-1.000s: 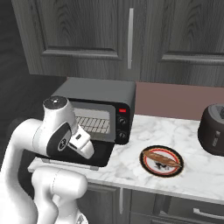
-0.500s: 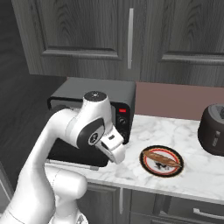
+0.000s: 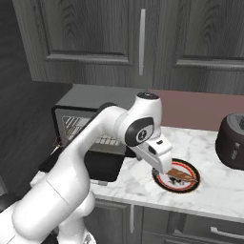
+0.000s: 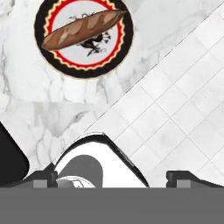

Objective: Pull the toaster oven rack outwards. Pick up the baguette from the plate and place it on the toaster oven rack. Close the toaster oven door fully and set the temperature to the lowest setting.

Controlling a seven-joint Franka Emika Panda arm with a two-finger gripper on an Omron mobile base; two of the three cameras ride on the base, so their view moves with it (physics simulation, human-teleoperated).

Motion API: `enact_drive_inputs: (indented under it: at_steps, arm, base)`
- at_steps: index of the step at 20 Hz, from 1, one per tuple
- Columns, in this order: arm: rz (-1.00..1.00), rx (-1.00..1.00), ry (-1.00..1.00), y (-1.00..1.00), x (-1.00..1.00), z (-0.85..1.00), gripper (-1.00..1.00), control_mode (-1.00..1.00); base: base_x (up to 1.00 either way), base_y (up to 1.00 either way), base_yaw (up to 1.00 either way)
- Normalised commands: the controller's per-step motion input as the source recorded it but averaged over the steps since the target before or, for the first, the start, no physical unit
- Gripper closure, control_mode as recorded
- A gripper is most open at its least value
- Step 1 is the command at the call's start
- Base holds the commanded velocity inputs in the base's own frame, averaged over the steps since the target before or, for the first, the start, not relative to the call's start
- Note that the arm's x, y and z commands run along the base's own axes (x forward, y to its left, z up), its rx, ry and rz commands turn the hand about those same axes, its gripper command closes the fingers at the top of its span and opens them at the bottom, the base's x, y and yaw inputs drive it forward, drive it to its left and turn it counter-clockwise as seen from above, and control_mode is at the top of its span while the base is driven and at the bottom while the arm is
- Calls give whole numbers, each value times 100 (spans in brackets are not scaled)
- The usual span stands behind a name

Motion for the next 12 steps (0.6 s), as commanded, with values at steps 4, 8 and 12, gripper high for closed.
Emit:
enact_drive_inputs:
  at_steps: [4, 8, 12]
  arm:
    - [2, 0, 0, -35, 20, -35, -100, -100]
    - [24, 0, 0, -3, 34, -62, -100, -100]
    - [38, 0, -1, 1, 27, -54, -100, -100]
  base:
    - [0, 0, 0]
    - [0, 0, 0]
    - [0, 0, 0]
